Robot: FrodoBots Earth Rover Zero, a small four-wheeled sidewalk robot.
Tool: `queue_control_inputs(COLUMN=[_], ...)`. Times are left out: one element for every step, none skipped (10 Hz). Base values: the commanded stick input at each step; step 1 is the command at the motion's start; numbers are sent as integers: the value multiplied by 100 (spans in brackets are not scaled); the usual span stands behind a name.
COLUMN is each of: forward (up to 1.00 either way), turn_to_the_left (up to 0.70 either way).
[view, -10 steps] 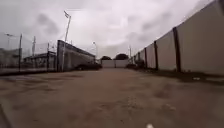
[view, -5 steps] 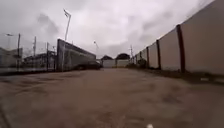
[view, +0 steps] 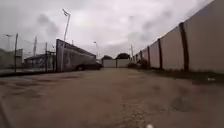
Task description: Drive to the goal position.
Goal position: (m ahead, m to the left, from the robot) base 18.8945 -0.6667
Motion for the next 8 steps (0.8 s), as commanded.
queue_control_inputs(forward=[70,70,70,70,70,70,70,70], turn_to_the_left=[0,0,0,0,0,0,0,0])
